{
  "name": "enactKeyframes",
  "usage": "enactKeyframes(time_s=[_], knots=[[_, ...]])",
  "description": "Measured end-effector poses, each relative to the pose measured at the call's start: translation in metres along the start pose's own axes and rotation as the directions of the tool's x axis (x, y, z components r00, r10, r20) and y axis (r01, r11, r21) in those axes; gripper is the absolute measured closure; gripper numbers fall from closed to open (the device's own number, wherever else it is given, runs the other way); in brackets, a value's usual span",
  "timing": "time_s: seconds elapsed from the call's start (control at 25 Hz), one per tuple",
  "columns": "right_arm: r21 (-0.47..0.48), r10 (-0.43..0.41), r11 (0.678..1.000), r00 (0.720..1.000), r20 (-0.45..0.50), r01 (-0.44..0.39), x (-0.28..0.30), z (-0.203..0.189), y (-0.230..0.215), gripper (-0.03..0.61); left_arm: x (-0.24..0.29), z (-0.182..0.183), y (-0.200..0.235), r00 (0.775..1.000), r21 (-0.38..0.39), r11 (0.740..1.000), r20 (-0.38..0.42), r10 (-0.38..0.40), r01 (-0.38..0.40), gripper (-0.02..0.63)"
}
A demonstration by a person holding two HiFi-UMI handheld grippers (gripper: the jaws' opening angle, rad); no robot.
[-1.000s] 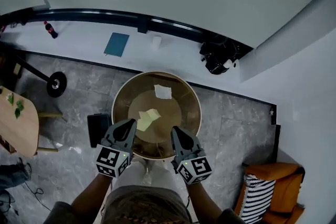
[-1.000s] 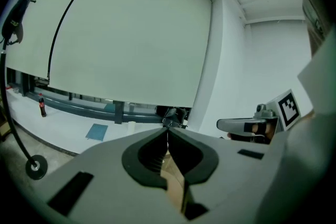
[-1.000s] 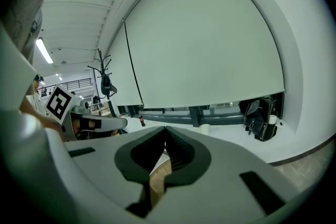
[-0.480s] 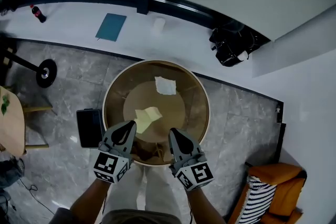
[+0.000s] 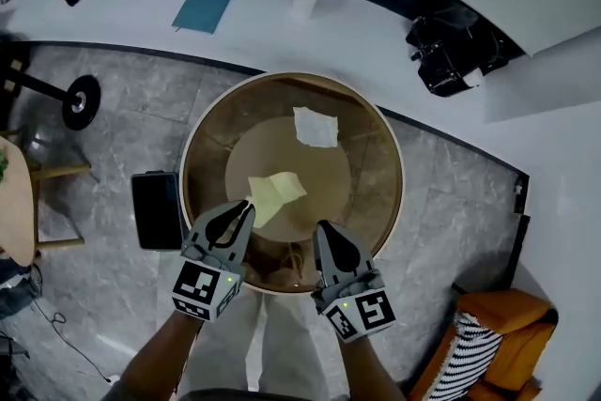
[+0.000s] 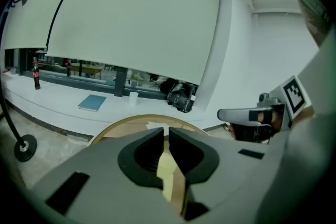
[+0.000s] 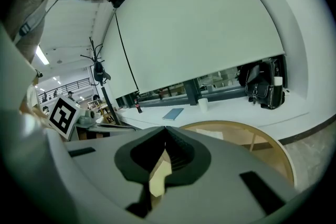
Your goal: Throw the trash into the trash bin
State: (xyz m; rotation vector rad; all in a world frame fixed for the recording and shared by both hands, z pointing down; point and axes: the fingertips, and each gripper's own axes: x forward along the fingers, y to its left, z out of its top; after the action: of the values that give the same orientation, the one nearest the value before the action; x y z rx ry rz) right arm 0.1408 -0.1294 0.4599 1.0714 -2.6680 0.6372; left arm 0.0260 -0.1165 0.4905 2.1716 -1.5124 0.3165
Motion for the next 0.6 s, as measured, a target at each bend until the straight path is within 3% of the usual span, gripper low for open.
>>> enactKeyframes(time_s=[0.08,0.16,0.24,0.6], knots=[[0.008,0.001,1.000,1.000,-0.006,-0.001,0.000,-0.007,-0.001,0.560,0.006,-0.007,-0.001,1.000,0.006,1.000,-0.022,-0.013,0.013,0.555],[0.017,0.000,1.000,1.000,-0.009,0.000,-0.001,-0.013,-0.001,0.560,0.012,-0.014,-0.002,0.999,0.014,1.000,-0.045,-0.019,0.020,0.417],[0.027,-0.001,1.000,1.000,-0.015,0.002,-0.003,-0.019,-0.001,0.560,0.016,-0.019,-0.002,0.998,0.034,0.999,-0.062,-0.017,0.019,0.350],[0.059,-0.016,0.998,0.999,-0.035,0.018,-0.003,-0.026,-0.008,0.560,0.038,-0.052,0.008,0.986,0.130,0.991,-0.165,0.000,0.022,0.336]])
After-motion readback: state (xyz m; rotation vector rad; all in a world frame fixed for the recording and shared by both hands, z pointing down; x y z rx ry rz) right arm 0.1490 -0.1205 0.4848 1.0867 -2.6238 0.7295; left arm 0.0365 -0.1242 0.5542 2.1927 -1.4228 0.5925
